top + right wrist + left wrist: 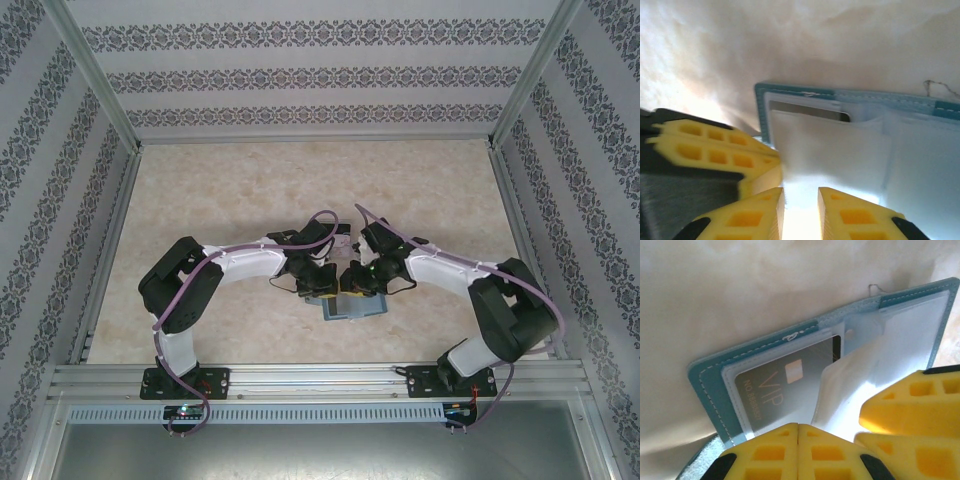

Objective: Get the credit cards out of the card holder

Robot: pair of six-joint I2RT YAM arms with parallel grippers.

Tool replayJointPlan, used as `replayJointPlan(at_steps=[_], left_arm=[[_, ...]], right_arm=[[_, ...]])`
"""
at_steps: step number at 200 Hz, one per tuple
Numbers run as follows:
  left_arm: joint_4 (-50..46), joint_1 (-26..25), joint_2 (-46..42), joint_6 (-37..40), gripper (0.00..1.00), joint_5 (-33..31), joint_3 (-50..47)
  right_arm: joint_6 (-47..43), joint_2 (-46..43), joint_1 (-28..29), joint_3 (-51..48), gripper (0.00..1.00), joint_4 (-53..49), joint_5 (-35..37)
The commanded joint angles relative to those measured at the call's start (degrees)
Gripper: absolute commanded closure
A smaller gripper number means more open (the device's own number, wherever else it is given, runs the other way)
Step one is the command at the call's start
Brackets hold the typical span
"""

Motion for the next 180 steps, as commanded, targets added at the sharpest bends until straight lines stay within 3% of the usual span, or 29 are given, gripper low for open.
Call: replayJointPlan(at_steps=[1,84,180], left_arm=[[3.47,0.26,-0.41,-1.26,0.94,1.58,-0.45],[10.24,0.17,0.27,-2.75,0.93,6.09,1.73],[14.73,-1.98,8.24,-4.76,0.92,11.2,8.32]], right_arm=[[0.65,-2.94,-0.76,-1.15,0.74,-2.04,2.08],[-0.04,-13.27,-6.45,-3.5,0.73,-7.56,5.38],[-2.2,-22.26,-14.37,-5.38,0.71,-13.26,5.22]])
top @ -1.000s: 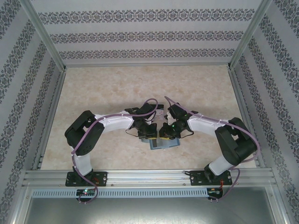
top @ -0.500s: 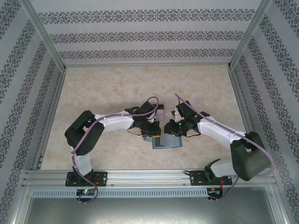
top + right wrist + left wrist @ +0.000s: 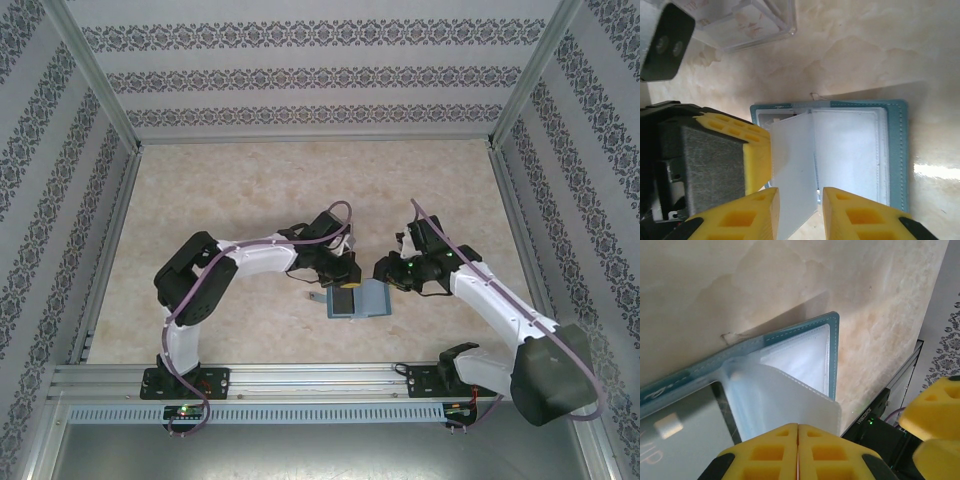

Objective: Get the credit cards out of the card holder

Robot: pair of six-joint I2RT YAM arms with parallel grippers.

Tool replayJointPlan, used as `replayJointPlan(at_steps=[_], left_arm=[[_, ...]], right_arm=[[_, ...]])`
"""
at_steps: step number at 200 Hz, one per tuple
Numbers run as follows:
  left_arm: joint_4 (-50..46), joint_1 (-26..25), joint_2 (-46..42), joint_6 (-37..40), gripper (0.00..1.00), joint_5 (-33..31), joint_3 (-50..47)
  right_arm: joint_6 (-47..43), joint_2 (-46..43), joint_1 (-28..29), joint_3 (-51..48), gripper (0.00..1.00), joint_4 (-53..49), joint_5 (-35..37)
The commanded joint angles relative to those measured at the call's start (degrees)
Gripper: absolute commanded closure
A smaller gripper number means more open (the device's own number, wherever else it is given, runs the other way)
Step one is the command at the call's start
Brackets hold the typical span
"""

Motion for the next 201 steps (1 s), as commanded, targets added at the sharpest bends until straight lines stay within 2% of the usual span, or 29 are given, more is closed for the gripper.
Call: replayJointPlan(at_steps=[1,59,95,137,201], left_arm=[[2.33,-1.17,2.36,-0.81,0.92,1.96,2.54],[-1.53,-2.2,8.0,-0.07,0.94,2.29,6.97],[-3.54,-2.25,8.72,0.39,0.94,1.21,7.26],[-3.8,-2.01,5.46,0.79,0.93,-0.76,6.67],[-4.89,1.28,-1.7,1.25,0.92,-4.28,2.54]], right_arm=[[-1.28,-1.9,-1.14,-0.98,0.71,-2.71,0.67],[-0.02,-2.52,-1.85,-2.93,0.7,-0.18,-3.27],[0.59,0.19,-1.84,-5.14,0.72,3.38,-6.66],[0.32,5.94,-0.58,-6.27,0.78,7.05,-9.96],[1.17,10.04,3.72,-3.52,0.78,8.89,-9.44]])
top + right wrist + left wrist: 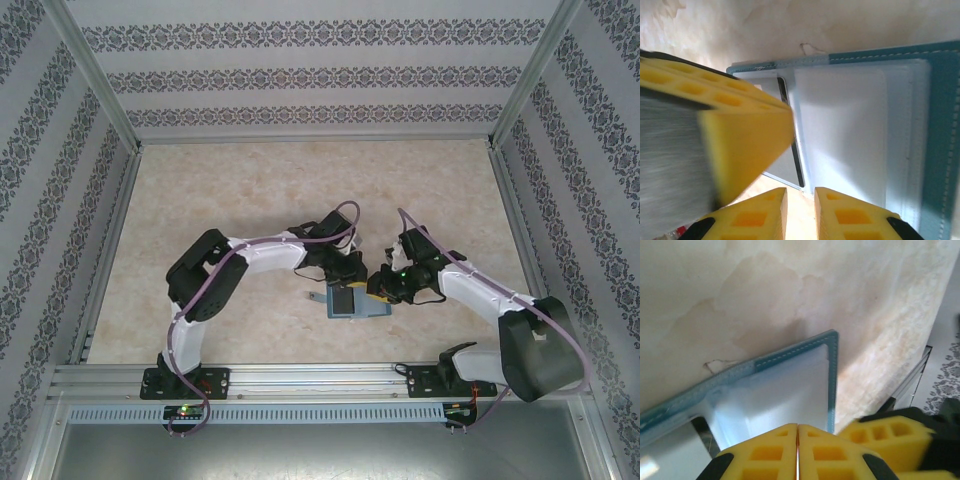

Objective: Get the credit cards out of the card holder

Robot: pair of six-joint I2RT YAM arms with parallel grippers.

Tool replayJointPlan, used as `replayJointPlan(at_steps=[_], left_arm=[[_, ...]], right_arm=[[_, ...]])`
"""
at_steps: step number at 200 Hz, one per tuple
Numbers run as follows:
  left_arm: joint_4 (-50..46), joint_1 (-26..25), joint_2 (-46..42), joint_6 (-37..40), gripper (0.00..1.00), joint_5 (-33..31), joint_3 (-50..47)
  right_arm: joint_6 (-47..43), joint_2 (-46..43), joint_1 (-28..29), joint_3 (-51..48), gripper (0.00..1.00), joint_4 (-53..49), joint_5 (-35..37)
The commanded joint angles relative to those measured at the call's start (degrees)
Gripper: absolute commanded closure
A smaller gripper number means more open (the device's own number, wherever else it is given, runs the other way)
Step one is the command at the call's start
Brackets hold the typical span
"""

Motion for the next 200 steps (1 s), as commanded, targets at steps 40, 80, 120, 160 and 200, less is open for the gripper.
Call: replayJointPlan(at_steps=[40,80,120,160,200], left_arm=[[-5.55,3.52,-7.43,3.15,0.92,-4.38,-5.11],[-8.14,3.75,-8.32,4.13,0.94,-4.68,-7.93],[-8.02,3.7,-9.25,3.77,0.99,-4.81,-12.34],[-6.1,3.75,-8.91,3.16,0.98,-3.0,-13.51],[-7.7,3.75,-7.02,4.0,0.99,-2.79,-12.26]], right_arm=[[1.11,7.2,5.01,4.62,0.79,3.42,-0.7],[1.01,11.74,7.87,7.74,0.8,3.61,0.5],[0.63,14.3,8.6,9.29,0.8,3.62,1.65],[-1.35,16.65,8.42,10.0,0.8,1.94,4.3],[-1.4,17.19,8.51,10.0,0.74,1.94,5.34]])
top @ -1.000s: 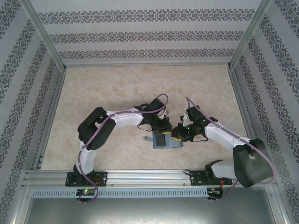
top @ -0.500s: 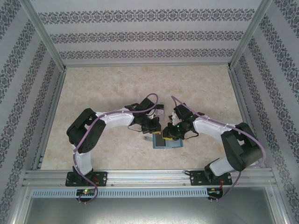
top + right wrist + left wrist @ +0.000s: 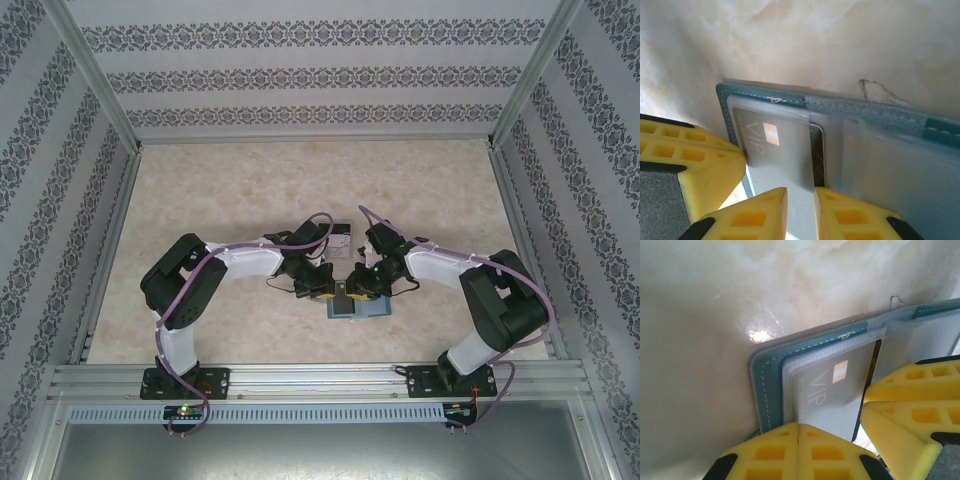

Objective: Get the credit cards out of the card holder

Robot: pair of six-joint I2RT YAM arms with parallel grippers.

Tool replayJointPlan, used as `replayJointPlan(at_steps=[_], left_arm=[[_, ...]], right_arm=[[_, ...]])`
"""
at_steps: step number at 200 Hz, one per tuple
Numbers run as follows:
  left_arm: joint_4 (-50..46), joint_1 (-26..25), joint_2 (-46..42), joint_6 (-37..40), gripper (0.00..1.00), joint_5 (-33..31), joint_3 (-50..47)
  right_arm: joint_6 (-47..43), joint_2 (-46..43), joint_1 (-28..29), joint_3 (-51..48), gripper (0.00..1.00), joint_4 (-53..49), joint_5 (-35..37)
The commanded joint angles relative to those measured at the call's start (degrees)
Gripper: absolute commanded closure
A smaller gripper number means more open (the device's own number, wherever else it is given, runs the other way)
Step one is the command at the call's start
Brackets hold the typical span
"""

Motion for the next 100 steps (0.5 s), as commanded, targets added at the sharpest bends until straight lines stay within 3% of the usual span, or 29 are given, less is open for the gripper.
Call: replayJointPlan(at_steps=[1,50,100], left_arm=[[-1.92,0.21,0.29,1.35,0.99,0.72,0.63],[-2.81,0.21,0.33,1.63,0.99,0.02,0.49],[-4.22,0.21,0.29,2.03,0.99,-0.78,0.92]], right_arm=[[-1.14,0.56,0.31,1.14,0.74,-1.18,2.12],[-1.58,1.67,0.62,0.86,0.72,-1.28,2.9],[-2.91,0.23,1.41,2.28,0.71,-6.43,8.36]])
